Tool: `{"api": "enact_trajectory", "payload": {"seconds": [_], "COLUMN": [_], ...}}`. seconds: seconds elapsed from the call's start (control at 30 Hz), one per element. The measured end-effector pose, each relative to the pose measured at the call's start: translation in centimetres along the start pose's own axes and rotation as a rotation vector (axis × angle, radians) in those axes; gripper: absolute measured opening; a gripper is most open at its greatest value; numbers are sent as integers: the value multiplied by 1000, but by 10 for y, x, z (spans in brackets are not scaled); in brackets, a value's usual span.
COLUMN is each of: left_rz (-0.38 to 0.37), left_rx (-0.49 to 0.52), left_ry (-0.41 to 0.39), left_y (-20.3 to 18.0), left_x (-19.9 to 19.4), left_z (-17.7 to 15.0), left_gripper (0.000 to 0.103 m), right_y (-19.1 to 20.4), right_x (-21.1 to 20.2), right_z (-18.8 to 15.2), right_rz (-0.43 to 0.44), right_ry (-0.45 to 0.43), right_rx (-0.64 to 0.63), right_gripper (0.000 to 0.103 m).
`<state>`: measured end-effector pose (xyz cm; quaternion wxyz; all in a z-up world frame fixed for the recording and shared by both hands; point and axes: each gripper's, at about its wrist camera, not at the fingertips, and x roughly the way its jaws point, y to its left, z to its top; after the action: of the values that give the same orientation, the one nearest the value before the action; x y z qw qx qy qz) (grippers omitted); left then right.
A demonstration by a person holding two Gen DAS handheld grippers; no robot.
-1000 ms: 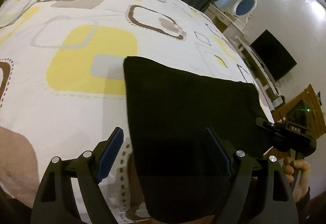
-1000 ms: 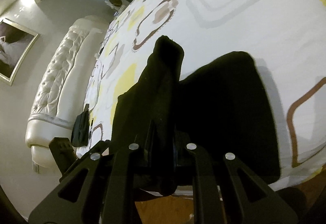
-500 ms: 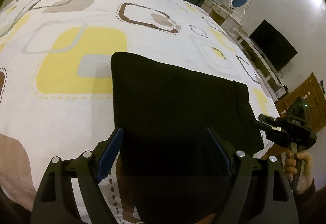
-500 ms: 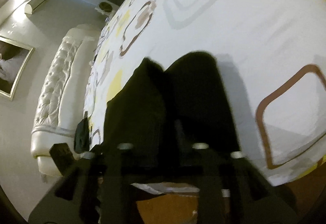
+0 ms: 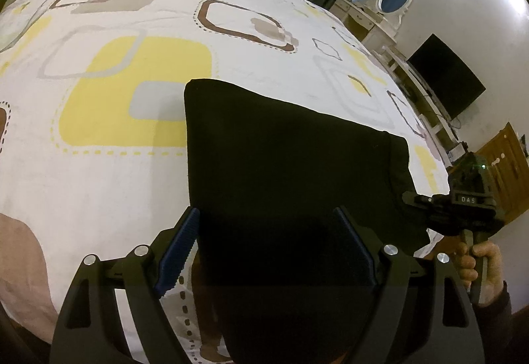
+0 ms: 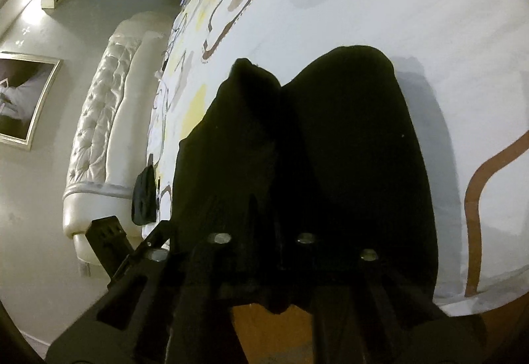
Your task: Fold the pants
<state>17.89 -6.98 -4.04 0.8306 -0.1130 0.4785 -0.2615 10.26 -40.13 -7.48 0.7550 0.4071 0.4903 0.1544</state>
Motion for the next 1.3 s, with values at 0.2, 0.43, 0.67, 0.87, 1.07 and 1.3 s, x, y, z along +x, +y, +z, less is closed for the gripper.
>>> {"api": "enact_trajectory", "payload": {"seconds": [0.2, 0.43, 0.67, 0.87, 1.07, 1.3], "left_rz": [1, -7, 5, 33, 45, 39], "left_rx": [3, 17, 28, 50, 42, 32], "left_ry": [-7, -11, 25, 40, 51, 52], "left_y": [0, -4, -9, -10, -9, -7], "left_x": [-2, -2, 14, 21, 28, 31], "left_z": [3, 6, 3, 0, -5, -8], "left_gripper": [81, 81, 81, 81, 86, 87], "right_y": [11, -7, -31, -52, -67, -80], "right_x": [-24, -53, -49, -41, -34, -31], "right_z": [-3, -1, 0, 0, -2, 0], "right_rz": [0, -82, -101, -67, -35, 14], "right_ry": [-80, -119, -120, -112, -115, -114], "right_rx": [-41, -47, -15, 35, 66, 100], "right_gripper": [6, 6, 6, 6, 5, 5]}}
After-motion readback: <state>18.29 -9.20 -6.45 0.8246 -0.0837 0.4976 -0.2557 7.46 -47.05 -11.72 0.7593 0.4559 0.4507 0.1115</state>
